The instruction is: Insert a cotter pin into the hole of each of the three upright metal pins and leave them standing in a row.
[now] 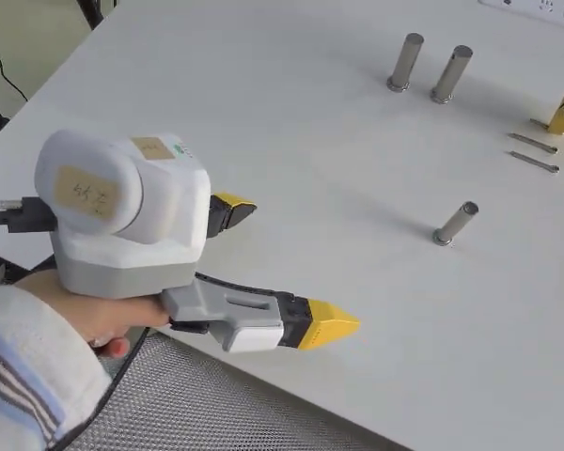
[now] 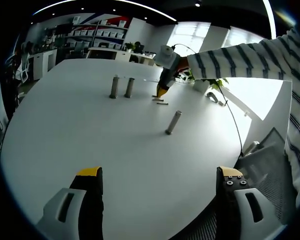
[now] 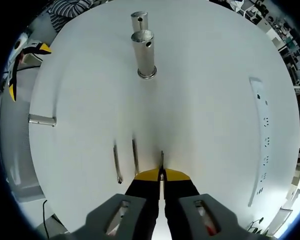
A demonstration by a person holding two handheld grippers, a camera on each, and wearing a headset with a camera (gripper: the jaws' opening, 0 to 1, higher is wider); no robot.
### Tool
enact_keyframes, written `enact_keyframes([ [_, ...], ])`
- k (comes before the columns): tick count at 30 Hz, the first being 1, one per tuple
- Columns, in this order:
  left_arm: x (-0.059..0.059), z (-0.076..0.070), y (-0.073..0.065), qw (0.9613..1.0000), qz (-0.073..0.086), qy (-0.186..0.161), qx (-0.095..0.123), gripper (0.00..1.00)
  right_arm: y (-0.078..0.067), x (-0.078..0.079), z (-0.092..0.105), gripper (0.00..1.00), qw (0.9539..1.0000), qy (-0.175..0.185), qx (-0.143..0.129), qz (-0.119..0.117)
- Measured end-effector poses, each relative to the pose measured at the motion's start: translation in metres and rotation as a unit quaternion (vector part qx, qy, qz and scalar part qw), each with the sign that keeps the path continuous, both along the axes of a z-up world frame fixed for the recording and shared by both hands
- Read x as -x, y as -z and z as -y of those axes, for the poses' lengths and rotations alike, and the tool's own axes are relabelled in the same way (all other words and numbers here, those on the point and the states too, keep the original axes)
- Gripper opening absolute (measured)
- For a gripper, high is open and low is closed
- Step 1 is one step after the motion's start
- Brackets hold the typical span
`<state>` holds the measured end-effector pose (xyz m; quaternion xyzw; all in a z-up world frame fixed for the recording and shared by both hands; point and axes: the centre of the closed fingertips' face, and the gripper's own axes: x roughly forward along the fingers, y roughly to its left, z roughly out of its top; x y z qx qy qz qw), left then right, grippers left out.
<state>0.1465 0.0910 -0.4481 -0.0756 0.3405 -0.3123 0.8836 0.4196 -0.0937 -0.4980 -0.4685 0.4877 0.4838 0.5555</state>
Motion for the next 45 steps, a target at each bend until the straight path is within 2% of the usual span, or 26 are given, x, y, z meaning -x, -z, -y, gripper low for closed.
enact_keyframes([
  [2, 0.002, 0.004, -0.001, 0.9999, 0.001, 0.01, -0.002, 0.93, 0.0, 0.003, 0.005, 0.0, 0.9998, -0.012, 0.015, 0.004],
  [3, 0.002, 0.005, -0.001, 0.9999, 0.002, 0.011, -0.003, 0.93, -0.001, 0.001, 0.011, 0.0, 0.9989, -0.029, 0.033, 0.017],
  [4, 0.002, 0.006, -0.002, 0.9999, 0.004, 0.012, -0.003, 0.93, -0.001, 0.002, 0.013, 0.0, 0.9988, -0.03, 0.035, 0.019],
  [7, 0.0, 0.009, -0.007, 0.9999, 0.008, 0.012, 0.002, 0.93, -0.007, 0.01, 0.015, 0.0, 0.9996, -0.014, 0.019, 0.015],
  [11, -0.001, 0.012, -0.009, 0.9997, 0.014, 0.019, -0.003, 0.93, -0.02, 0.011, 0.022, 0.0, 0.9995, -0.002, 0.002, 0.031],
  [13, -0.001, 0.015, -0.011, 0.9995, 0.018, 0.026, -0.004, 0.92, -0.028, 0.014, 0.023, 0.0, 0.9993, 0.008, -0.015, 0.034],
  [14, -0.001, 0.017, -0.012, 0.9994, 0.021, 0.028, -0.003, 0.92, -0.033, 0.018, 0.02, 0.0, 0.9986, 0.019, -0.035, 0.034],
  [17, -0.002, 0.021, -0.016, 0.9991, 0.026, 0.032, 0.002, 0.91, -0.047, 0.019, 0.016, 0.0, 0.9967, 0.015, -0.059, 0.054],
  [21, -0.002, 0.027, -0.021, 0.9987, 0.033, 0.04, 0.007, 0.9, -0.067, 0.035, 0.008, 0.0, 0.993, -0.015, -0.085, 0.081],
  [25, -0.004, 0.031, -0.023, 0.9985, 0.033, 0.043, 0.012, 0.9, -0.079, 0.053, 0.01, 0.0, 0.9904, -0.029, -0.089, 0.102],
  [31, -0.007, 0.036, -0.03, 0.9978, 0.04, 0.05, 0.016, 0.87, -0.091, 0.076, 0.01, 0.0, 0.9864, -0.04, -0.105, 0.12],
  [33, -0.01, 0.038, -0.032, 0.9977, 0.041, 0.052, 0.018, 0.84, -0.095, 0.085, 0.008, 0.0, 0.983, -0.041, -0.119, 0.133],
  [36, -0.016, 0.042, -0.04, 0.9972, 0.049, 0.051, 0.023, 0.82, -0.099, 0.101, 0.004, 0.0, 0.979, -0.039, -0.144, 0.139],
  [38, -0.02, 0.044, -0.045, 0.9967, 0.056, 0.053, 0.027, 0.8, -0.101, 0.109, 0.003, 0.0, 0.9776, -0.043, -0.147, 0.145],
  [43, -0.031, 0.056, -0.057, 0.9949, 0.07, 0.068, 0.025, 0.79, -0.109, 0.132, -0.005, 0.0, 0.9701, -0.059, -0.163, 0.17],
  [44, -0.032, 0.058, -0.059, 0.9947, 0.071, 0.07, 0.026, 0.78, -0.11, 0.135, -0.006, 0.0, 0.9693, -0.059, -0.166, 0.172],
  [45, -0.034, 0.061, -0.061, 0.9943, 0.072, 0.073, 0.027, 0.76, -0.11, 0.123, -0.008, 0.0, 0.9677, -0.058, -0.173, 0.174],
])
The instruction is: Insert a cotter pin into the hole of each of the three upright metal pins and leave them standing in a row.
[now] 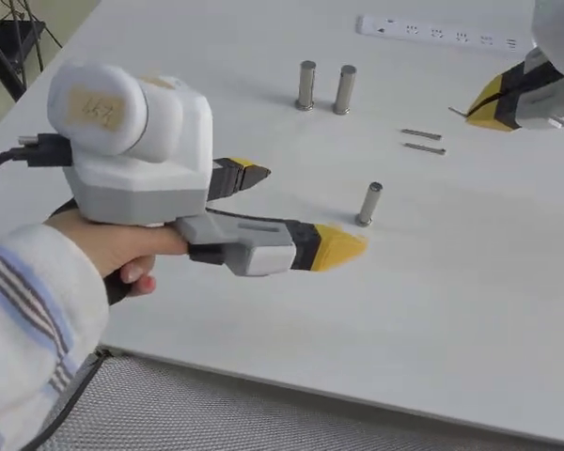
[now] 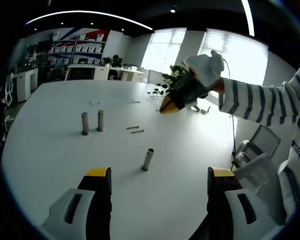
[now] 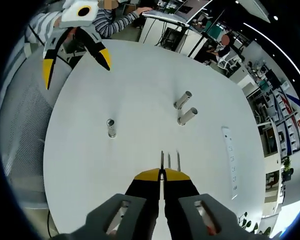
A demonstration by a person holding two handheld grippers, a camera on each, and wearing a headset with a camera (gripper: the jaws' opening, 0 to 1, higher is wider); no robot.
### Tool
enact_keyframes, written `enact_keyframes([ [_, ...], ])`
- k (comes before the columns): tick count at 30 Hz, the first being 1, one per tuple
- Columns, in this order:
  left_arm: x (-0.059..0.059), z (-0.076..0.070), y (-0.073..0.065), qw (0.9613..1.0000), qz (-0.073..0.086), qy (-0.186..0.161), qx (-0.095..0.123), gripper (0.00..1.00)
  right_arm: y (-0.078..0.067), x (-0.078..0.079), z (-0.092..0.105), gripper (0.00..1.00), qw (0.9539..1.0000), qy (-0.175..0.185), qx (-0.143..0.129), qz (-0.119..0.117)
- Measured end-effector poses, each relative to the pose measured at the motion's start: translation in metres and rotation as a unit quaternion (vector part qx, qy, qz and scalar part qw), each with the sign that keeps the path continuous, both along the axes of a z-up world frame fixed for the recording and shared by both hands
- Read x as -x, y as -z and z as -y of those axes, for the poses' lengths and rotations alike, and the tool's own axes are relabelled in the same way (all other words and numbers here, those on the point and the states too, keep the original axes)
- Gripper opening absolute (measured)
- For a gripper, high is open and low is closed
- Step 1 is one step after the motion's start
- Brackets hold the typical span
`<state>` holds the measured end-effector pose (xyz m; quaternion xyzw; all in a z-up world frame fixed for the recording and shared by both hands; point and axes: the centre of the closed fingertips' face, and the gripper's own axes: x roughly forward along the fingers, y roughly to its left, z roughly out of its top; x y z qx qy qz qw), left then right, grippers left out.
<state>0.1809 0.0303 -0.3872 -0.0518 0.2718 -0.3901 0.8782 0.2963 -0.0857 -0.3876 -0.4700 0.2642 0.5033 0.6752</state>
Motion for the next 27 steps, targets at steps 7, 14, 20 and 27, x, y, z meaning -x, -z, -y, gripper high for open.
enact_keyframes([
  [7, -0.006, 0.017, -0.002, 0.9994, -0.022, 0.026, -0.004, 0.64, -0.012, 0.022, -0.014, 0.0, 0.9985, -0.004, -0.046, 0.031],
  [14, -0.014, 0.032, -0.015, 0.9986, -0.033, 0.032, 0.028, 0.53, -0.022, 0.038, -0.028, 0.0, 0.9945, -0.003, -0.093, 0.05],
  [20, -0.022, 0.039, -0.034, 0.9972, -0.033, 0.027, 0.062, 0.46, -0.029, 0.051, -0.038, 0.0, 0.991, 0.002, -0.121, 0.056],
  [27, -0.028, 0.05, -0.049, 0.9952, -0.032, 0.036, 0.085, 0.39, -0.024, 0.068, -0.044, 0.0, 0.9908, -0.004, -0.118, 0.066],
])
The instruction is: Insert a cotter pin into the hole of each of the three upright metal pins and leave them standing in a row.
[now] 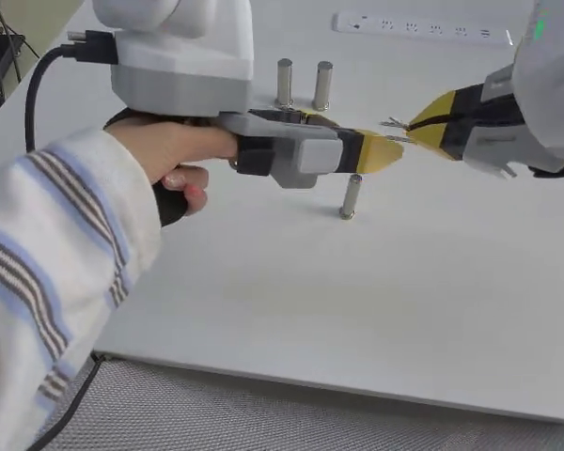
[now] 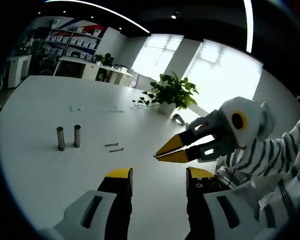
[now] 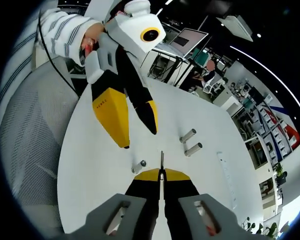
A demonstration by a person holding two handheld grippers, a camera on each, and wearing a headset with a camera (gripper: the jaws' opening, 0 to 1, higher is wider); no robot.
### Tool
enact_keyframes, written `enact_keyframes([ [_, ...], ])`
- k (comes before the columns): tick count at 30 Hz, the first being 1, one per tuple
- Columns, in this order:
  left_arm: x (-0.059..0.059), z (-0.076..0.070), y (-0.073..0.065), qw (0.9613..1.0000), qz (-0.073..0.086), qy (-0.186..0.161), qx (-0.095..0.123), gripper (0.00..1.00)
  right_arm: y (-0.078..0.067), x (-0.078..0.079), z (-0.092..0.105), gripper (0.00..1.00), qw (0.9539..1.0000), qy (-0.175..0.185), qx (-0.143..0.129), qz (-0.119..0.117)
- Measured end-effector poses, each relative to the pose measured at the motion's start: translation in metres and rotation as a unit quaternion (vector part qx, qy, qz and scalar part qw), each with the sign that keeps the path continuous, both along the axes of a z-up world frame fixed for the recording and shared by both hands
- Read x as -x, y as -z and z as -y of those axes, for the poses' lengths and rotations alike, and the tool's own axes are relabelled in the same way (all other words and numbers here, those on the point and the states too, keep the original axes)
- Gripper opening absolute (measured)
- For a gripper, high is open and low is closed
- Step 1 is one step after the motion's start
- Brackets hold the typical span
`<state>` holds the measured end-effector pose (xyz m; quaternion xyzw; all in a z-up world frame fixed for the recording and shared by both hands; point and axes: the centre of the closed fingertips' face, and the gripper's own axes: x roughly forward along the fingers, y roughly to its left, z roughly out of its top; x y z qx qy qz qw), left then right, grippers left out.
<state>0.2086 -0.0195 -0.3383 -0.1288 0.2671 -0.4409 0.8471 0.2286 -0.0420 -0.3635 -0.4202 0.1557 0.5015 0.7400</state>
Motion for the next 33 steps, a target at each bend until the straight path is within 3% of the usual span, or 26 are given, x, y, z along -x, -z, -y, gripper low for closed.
enact_keyframes([
  [7, -0.006, 0.003, -0.001, 1.0, -0.002, 0.004, -0.002, 0.32, 0.0, 0.01, -0.008, 0.0, 0.9998, -0.004, -0.01, 0.014],
  [16, -0.005, 0.005, 0.004, 0.9996, -0.023, 0.015, 0.008, 0.14, -0.008, 0.01, -0.012, 0.0, 0.9989, -0.011, -0.008, 0.044],
  [19, -0.018, 0.003, 0.009, 0.9995, -0.027, 0.015, 0.01, 0.13, -0.007, 0.012, -0.013, 0.0, 0.9991, -0.013, -0.01, 0.039],
  [27, -0.009, 0.011, 0.011, 0.9992, -0.033, 0.019, 0.006, 0.07, -0.01, 0.018, -0.017, 0.0, 0.9992, -0.012, -0.025, 0.027],
  [33, -0.004, 0.012, 0.013, 0.999, -0.04, 0.019, 0.008, 0.01, -0.01, 0.022, -0.019, 0.0, 0.9992, -0.018, -0.021, 0.028],
])
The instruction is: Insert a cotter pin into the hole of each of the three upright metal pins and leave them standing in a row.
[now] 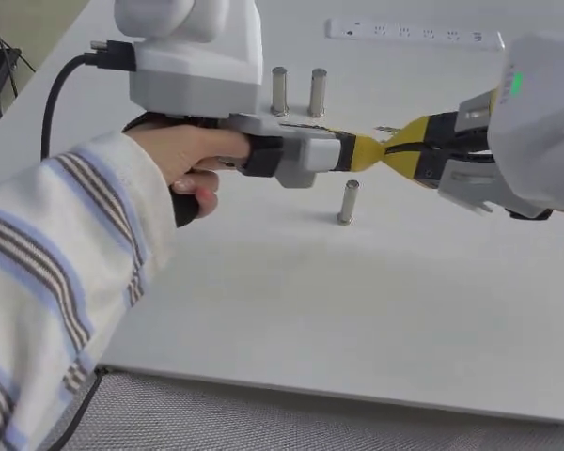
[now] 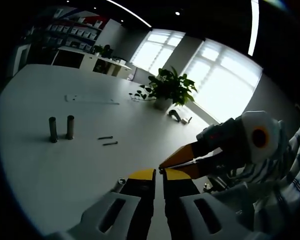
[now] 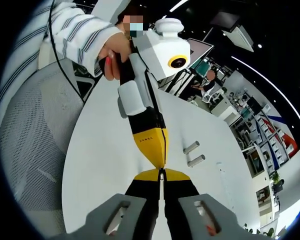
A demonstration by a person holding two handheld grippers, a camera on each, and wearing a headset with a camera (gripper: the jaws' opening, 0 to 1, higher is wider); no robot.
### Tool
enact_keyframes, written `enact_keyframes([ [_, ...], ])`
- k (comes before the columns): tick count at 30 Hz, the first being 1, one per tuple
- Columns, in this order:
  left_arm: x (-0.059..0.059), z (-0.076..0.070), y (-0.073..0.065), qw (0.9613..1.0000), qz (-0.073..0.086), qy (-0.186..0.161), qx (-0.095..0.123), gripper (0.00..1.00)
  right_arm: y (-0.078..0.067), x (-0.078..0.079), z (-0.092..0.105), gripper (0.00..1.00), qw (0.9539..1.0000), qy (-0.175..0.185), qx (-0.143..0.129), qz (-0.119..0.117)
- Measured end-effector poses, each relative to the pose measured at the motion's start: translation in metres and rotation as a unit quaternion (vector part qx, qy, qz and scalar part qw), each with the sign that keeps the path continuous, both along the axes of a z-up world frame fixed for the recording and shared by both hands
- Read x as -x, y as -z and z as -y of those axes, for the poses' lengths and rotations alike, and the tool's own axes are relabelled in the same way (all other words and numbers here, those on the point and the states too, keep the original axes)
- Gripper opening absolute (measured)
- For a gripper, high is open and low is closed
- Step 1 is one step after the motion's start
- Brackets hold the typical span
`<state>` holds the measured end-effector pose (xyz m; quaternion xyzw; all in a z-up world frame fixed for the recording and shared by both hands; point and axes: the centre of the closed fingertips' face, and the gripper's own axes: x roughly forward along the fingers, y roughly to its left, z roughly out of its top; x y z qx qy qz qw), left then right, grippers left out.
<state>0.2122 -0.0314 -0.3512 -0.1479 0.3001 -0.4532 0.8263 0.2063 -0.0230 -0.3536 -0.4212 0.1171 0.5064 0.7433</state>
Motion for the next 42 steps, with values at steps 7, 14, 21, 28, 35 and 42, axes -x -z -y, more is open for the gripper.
enact_keyframes([
  [7, 0.007, 0.0, 0.0, 0.9999, -0.009, -0.001, 0.006, 0.0, 0.001, 0.002, -0.004, 0.0, 1.0, -0.004, 0.004, 0.005],
  [14, 0.014, -0.002, 0.002, 0.9997, -0.024, 0.003, 0.006, 0.0, 0.005, 0.007, -0.007, 0.0, 0.9999, -0.01, 0.005, 0.002],
  [21, 0.018, -0.002, 0.001, 0.999, -0.037, -0.008, 0.023, 0.0, 0.004, 0.008, -0.008, 0.0, 0.9999, -0.011, 0.002, 0.008],
  [28, -0.001, -0.013, 0.008, 0.9991, -0.033, -0.01, 0.023, 0.0, 0.004, 0.009, -0.008, 0.0, 0.9999, -0.015, 0.003, 0.007],
  [35, 0.008, -0.014, 0.01, 0.9994, -0.029, 0.003, 0.019, 0.0, 0.005, 0.012, -0.006, 0.0, 0.9997, -0.004, -0.013, -0.022],
  [42, 0.003, -0.02, 0.015, 0.9997, -0.02, 0.006, 0.014, 0.0, 0.008, 0.008, 0.001, 0.09, 0.9981, 0.01, -0.03, -0.052],
])
